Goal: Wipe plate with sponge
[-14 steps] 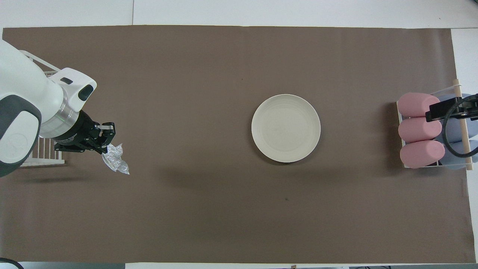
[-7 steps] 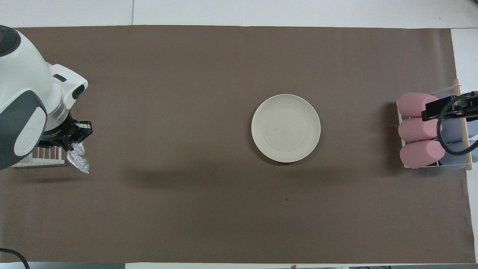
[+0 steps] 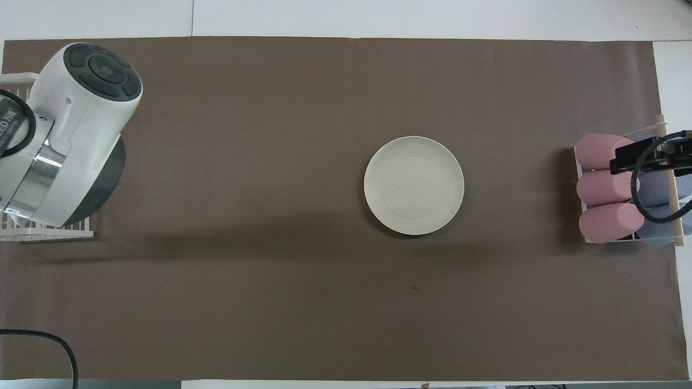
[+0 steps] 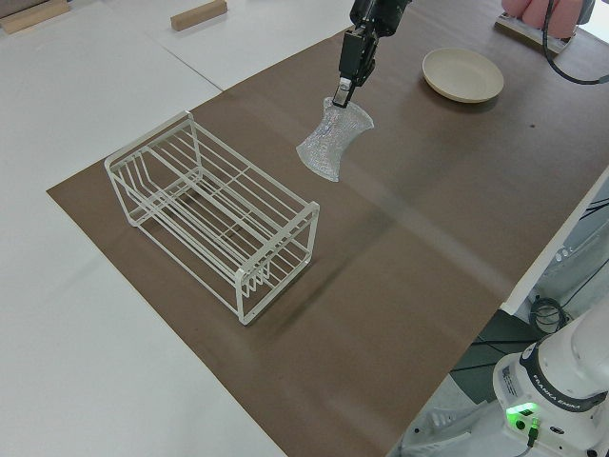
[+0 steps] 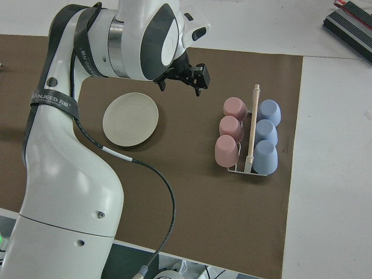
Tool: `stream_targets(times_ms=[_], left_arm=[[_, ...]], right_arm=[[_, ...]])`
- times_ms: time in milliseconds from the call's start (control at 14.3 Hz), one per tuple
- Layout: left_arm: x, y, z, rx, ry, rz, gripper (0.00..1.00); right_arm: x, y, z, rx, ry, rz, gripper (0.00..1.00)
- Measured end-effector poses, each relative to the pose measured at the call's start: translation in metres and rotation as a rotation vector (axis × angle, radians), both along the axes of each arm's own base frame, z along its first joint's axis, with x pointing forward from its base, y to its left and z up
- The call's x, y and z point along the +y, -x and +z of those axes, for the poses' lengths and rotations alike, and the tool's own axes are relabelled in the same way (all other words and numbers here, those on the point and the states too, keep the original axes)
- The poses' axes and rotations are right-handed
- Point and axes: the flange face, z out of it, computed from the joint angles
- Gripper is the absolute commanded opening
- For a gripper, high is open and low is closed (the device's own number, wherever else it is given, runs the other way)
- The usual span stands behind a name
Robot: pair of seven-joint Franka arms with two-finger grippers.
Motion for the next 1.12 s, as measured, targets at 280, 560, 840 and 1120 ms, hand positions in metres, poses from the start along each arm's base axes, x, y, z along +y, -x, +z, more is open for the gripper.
stream_targets(times_ms=[280, 560, 840, 1120], left_arm=[[0.005, -0.024, -0.031, 0.018, -0.184, -0.059, 0.00], [0.011, -0.057, -0.103, 0.092, -0.329, -0.103, 0.00], [0.019, -0.073, -0.132, 0.102, -0.297, -0.130, 0.00], [0.020, -0.073, -0.137, 0.101, -0.261, -0.134, 0.00]], right_arm=[[0.001, 0.000, 0.000, 0.000, -0.002, 0.000, 1.00], [0.002, 0.000, 0.000, 0.000, -0.002, 0.002, 1.00], [0.002, 0.000, 0.000, 0.005, -0.003, 0.003, 1.00], [0.003, 0.001, 0.000, 0.006, -0.003, 0.003, 1.00]])
